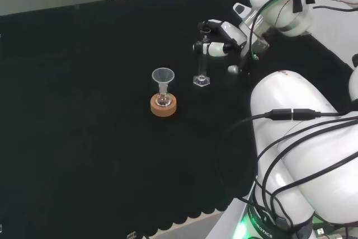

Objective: Put the graduated cylinder back on the table.

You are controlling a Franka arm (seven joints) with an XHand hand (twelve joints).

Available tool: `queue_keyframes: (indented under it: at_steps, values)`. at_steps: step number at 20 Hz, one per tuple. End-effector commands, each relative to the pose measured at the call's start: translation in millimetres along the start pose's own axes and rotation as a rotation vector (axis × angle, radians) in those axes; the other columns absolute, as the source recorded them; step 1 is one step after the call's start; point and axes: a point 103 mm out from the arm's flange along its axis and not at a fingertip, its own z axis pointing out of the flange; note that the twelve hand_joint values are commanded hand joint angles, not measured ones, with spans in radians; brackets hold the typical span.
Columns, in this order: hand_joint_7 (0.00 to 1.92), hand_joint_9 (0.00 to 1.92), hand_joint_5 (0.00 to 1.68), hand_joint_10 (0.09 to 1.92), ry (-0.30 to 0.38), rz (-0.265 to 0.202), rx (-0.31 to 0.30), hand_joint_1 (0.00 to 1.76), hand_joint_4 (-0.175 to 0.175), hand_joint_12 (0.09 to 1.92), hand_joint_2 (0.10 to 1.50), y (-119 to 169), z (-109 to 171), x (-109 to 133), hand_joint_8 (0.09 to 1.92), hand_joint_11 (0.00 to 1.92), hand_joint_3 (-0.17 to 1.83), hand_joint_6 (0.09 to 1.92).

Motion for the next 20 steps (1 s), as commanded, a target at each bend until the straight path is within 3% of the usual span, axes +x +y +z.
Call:
queue_keyframes:
  at_steps: [1,6,13,14,16,20]
  values:
    - [0.00,0.48,0.29,0.09,-0.043,-0.025,0.005,0.67,-0.092,1.53,0.87,-13,-37,23,0.71,0.01,-0.17,0.12]
    - [0.00,0.46,0.27,0.09,-0.137,-0.045,0.013,0.64,-0.091,1.53,0.86,-26,-67,58,0.68,0.00,-0.17,0.09]
    - [0.00,0.46,0.27,0.09,-0.222,-0.027,0.039,0.63,-0.092,1.53,0.87,-24,-60,49,0.67,0.00,-0.16,0.09]
    - [0.00,0.46,0.27,0.09,-0.279,-0.039,-0.009,0.63,-0.093,1.53,0.88,-45,-81,72,0.66,0.00,-0.16,0.09]
    - [0.00,0.46,0.26,0.09,-0.335,-0.039,-0.025,0.63,-0.093,1.53,0.90,-71,-110,111,0.66,0.00,-0.15,0.09]
    - [0.00,0.47,0.26,0.09,-0.391,0.010,0.035,0.63,-0.094,1.52,0.92,-91,-144,168,0.66,0.00,-0.14,0.09]
